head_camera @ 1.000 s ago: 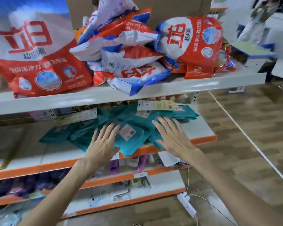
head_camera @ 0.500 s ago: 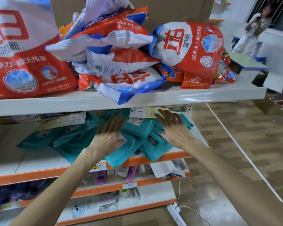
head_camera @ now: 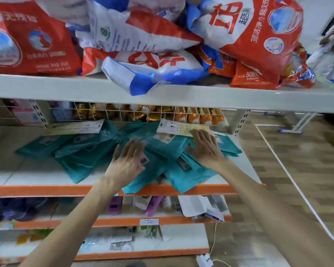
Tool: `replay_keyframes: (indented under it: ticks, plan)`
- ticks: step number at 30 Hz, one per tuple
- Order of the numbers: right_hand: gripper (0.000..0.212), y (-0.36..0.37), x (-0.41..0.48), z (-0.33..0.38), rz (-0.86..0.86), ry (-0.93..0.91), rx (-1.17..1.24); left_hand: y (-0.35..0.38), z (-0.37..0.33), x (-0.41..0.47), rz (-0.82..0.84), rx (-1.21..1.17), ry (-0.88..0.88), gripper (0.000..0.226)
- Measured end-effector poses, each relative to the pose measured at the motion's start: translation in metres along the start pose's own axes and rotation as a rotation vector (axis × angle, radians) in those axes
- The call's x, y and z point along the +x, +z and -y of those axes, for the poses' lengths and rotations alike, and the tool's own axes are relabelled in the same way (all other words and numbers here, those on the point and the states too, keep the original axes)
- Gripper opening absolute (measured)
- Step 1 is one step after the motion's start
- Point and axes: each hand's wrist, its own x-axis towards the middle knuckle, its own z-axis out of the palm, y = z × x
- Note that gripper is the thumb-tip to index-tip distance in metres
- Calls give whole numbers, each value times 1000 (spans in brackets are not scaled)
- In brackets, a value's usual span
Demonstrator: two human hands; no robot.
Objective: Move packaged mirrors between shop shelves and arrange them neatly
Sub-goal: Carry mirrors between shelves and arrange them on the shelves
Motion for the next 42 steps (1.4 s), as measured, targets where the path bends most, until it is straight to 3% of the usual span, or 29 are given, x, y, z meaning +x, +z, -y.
replay_keyframes:
  ticks: [7,13,16,19,24,28,35,37,42]
  plan:
    - [66,21,53,-26,95,79,56,14,-8,13,-42,-11,-5,75]
    - [52,48,80,-29,230,136,51,9,-5,18,5,-46,-40,73]
    - [31,50,80,-29,134,93,37,7,0,19,13,-61,-61,72]
    - [20,46,70,-26,39,-27,-170,8,-1,22,91,-94,-95,73]
    - [19,25,48,-15,18,-73,-273,9,-6,26,152,-130,-116,70]
    - [19,1,41,-18,-170,86,-59,3,-11,33,130,-188,-134,66]
    - [22,-28,26,-40,-91,527,784,-8,-23,48,62,-215,-217,52]
    - [17,-15,14,-44,46,648,804,-9,-28,53,67,-205,-249,47]
    - [19,23,-8,-49,173,763,462,0,-39,64,230,-355,-512,41]
